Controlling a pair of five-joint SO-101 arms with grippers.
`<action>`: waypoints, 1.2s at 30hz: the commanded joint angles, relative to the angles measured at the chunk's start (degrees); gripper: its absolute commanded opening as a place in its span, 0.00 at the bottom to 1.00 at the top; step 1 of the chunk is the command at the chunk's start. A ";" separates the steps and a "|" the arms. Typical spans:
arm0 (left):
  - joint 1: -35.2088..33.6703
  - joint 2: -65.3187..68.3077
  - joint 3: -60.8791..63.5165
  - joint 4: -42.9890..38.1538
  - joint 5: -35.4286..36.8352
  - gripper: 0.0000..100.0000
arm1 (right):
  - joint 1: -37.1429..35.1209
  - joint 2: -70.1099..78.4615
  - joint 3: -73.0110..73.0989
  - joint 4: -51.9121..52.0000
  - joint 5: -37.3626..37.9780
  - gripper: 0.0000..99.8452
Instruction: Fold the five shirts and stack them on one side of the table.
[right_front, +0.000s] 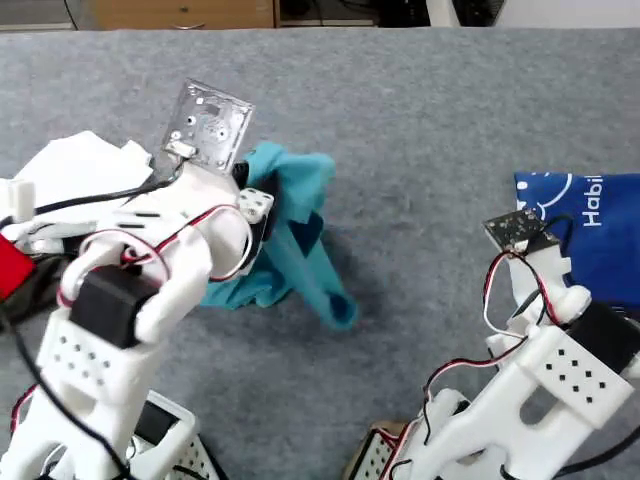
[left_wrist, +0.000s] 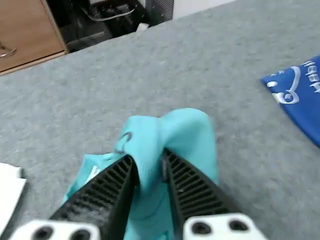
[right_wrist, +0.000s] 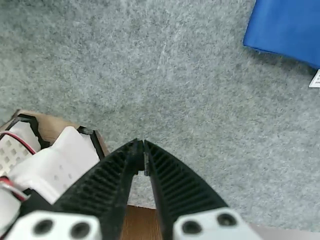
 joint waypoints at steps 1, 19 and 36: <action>-4.84 -1.01 0.44 -2.90 0.09 0.09 | 0.40 -0.75 0.13 0.62 0.53 0.00; -32.53 -1.63 2.55 0.79 -3.43 0.09 | -27.74 -0.66 0.04 -3.08 -9.05 0.00; -68.13 -1.54 18.29 0.79 -23.30 0.08 | -30.46 -0.66 1.54 -6.77 -10.29 0.00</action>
